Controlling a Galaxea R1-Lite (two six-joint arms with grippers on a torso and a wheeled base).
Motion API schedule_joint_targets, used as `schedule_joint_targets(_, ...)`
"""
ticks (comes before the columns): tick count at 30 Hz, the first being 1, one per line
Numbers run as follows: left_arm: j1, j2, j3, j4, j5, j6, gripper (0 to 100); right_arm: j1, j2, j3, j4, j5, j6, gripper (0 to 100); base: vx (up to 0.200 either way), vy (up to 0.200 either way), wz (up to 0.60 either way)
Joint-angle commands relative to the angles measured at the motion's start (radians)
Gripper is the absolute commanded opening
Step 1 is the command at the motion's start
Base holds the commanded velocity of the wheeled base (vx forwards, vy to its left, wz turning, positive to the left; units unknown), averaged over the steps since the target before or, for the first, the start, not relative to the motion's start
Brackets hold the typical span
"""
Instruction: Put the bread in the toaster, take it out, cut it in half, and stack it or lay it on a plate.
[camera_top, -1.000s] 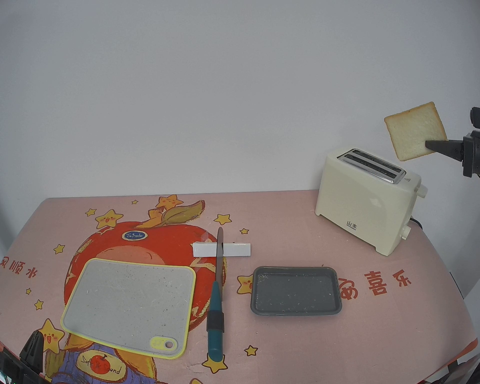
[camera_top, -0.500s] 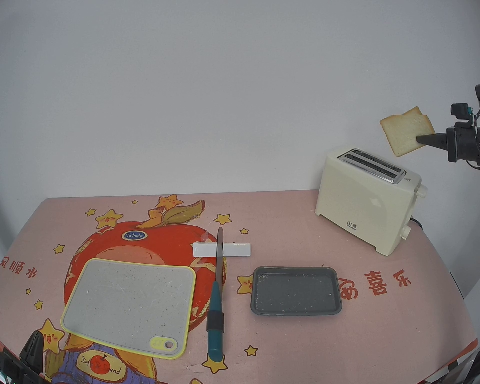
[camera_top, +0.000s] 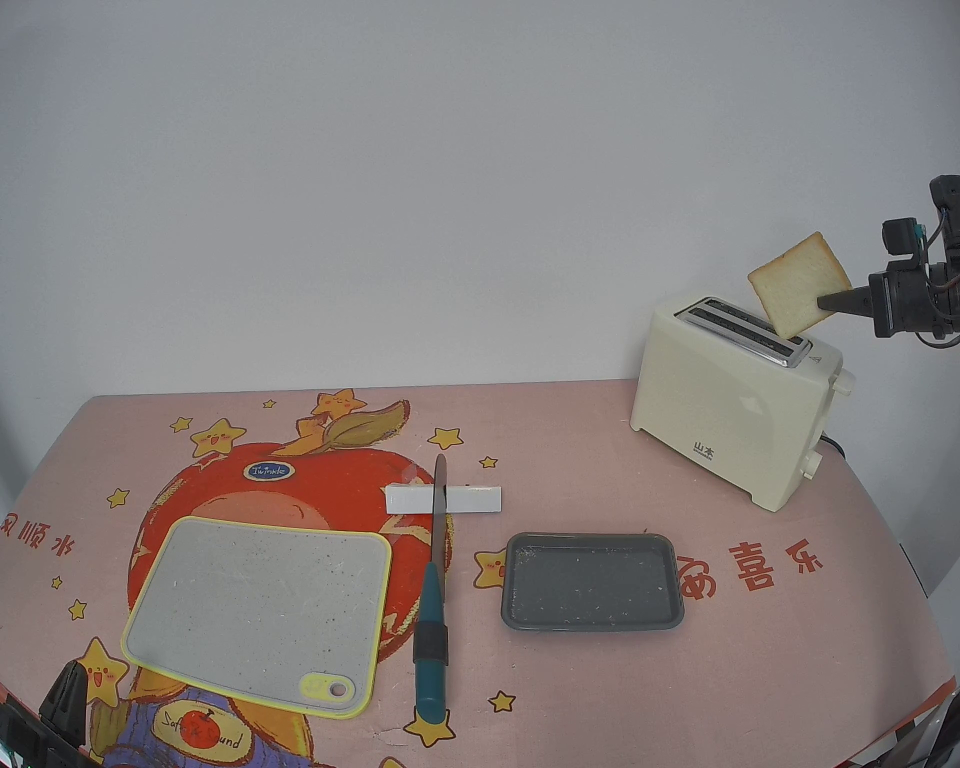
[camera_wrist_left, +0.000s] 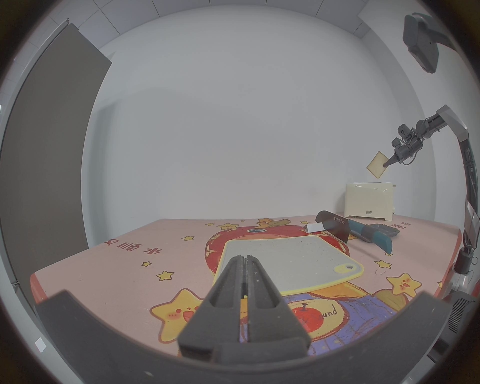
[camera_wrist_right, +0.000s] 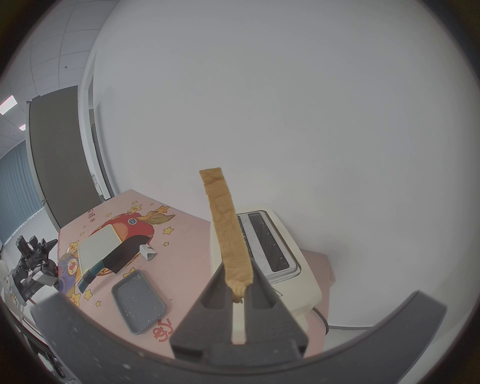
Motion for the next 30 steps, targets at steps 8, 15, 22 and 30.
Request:
schedule_joint_targets(8, 0.0, 0.001, 0.016, 0.0, 0.001, 0.0, 0, 0.002, 0.051, -0.042, 0.002, -0.001, -0.001, 0, 0.0, 0.0, 0.0)
schedule_joint_targets(15, 0.0, 0.001, 0.016, 0.0, 0.001, 0.0, 0, 0.016, 0.065, -0.037, 0.004, -0.006, -0.001, 0, 0.0, 0.0, 0.0)
schedule_joint_targets(22, 0.0, 0.001, 0.016, 0.0, 0.001, 0.0, 0, 0.015, 0.068, -0.024, 0.004, -0.008, -0.003, 0, 0.0, 0.0, 0.0)
schedule_joint_targets(30, 0.0, 0.001, 0.016, 0.0, 0.001, 0.0, 0, 0.015, 0.072, -0.016, 0.005, -0.021, -0.018, 0, 0.0, 0.0, 0.0)
